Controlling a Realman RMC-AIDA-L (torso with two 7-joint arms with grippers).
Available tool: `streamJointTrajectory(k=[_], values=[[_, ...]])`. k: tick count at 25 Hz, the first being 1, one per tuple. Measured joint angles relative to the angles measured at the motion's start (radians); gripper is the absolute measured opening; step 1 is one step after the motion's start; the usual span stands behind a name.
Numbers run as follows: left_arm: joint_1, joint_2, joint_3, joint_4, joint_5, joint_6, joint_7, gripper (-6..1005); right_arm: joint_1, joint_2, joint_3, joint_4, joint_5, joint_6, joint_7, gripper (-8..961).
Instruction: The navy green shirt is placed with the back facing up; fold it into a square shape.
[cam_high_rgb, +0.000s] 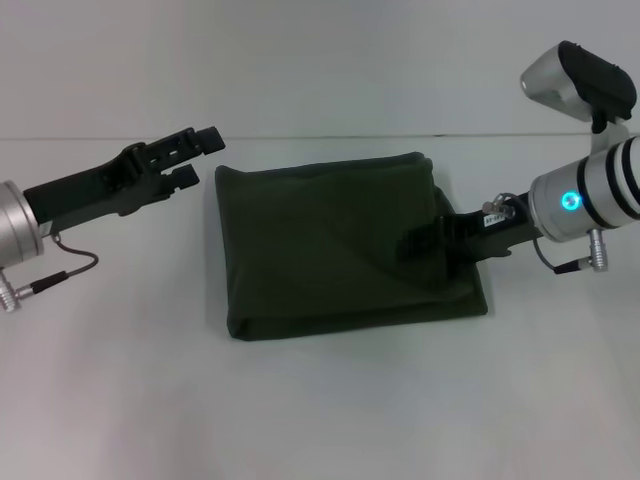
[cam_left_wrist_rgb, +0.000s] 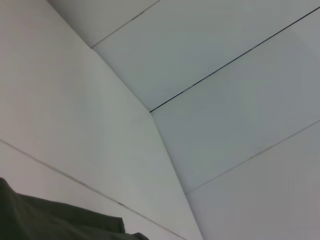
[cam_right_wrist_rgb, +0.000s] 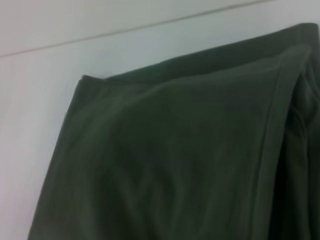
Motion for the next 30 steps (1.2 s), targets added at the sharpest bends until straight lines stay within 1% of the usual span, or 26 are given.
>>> streamJointTrajectory(k=[4, 6, 9, 14, 18, 24, 30], values=[[-0.006, 0.0, 0.0, -0.002, 0.0, -0.005, 0.001, 934, 0.001, 0.015, -0.002, 0.0, 0.003, -0.009, -0.011, 757], [-0.007, -0.001, 0.0, -0.002, 0.0, -0.011, 0.001, 934, 0.001, 0.017, -0.004, -0.003, -0.001, -0.022, -0.009, 756], [-0.007, 0.0, 0.0, -0.003, 0.0, -0.016, 0.002, 934, -0.009, 0.009, -0.002, -0.01, 0.0, -0.059, -0.003, 755], [-0.007, 0.0, 0.0, -0.004, 0.0, -0.024, 0.002, 934, -0.028, -0.006, 0.003, -0.015, 0.001, -0.117, 0.009, 650], [-0.007, -0.002, 0.0, -0.004, 0.0, -0.032, 0.002, 934, -0.043, -0.015, 0.004, -0.025, 0.001, -0.149, 0.013, 651], [-0.005, -0.002, 0.0, -0.01, 0.001, -0.036, 0.002, 934, -0.062, -0.017, 0.004, -0.032, 0.014, -0.162, 0.004, 652], [-0.004, -0.002, 0.0, -0.017, 0.001, -0.037, 0.002, 933, -0.083, -0.01, 0.001, -0.055, 0.015, -0.176, 0.001, 652]])
